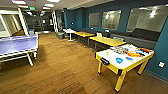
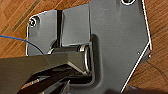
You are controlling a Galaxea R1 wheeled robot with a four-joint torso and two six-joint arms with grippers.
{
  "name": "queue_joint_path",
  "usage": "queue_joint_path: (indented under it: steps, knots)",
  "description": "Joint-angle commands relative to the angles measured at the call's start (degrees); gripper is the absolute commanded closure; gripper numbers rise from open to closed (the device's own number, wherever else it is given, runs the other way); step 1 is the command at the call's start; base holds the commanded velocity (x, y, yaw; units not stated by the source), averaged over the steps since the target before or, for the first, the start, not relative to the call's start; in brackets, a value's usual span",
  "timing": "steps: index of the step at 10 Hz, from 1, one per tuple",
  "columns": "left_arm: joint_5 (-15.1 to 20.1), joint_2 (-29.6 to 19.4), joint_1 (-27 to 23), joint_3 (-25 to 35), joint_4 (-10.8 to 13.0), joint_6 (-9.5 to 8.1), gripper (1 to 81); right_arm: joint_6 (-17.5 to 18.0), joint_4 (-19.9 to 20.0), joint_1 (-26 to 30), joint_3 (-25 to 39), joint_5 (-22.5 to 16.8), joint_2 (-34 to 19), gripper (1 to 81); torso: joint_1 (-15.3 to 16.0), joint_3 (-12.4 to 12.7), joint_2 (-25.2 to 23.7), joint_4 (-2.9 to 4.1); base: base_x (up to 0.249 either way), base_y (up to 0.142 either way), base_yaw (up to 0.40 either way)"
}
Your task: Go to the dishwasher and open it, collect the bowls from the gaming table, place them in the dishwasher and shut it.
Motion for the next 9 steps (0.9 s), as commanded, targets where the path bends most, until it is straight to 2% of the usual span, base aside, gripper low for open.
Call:
queue_joint_path:
  steps: [1, 9]
  knots:
    - [2.8, 0.1, -2.2, 0.3, 0.6, 0.44, 1.0, -0.2, -0.2, 2.3, 0.1, -3.9, 0.2, 1.0, 0.0, 0.0, 0.0, 0.00, 0.000, 0.000, -0.400]
    - [2.8, 0.0, -2.3, 0.3, 0.5, 0.44, 1.0, -0.2, -0.1, 2.3, 0.1, -3.9, 0.2, 1.0, 0.0, 0.0, 0.0, 0.00, 0.000, 0.000, -0.400]
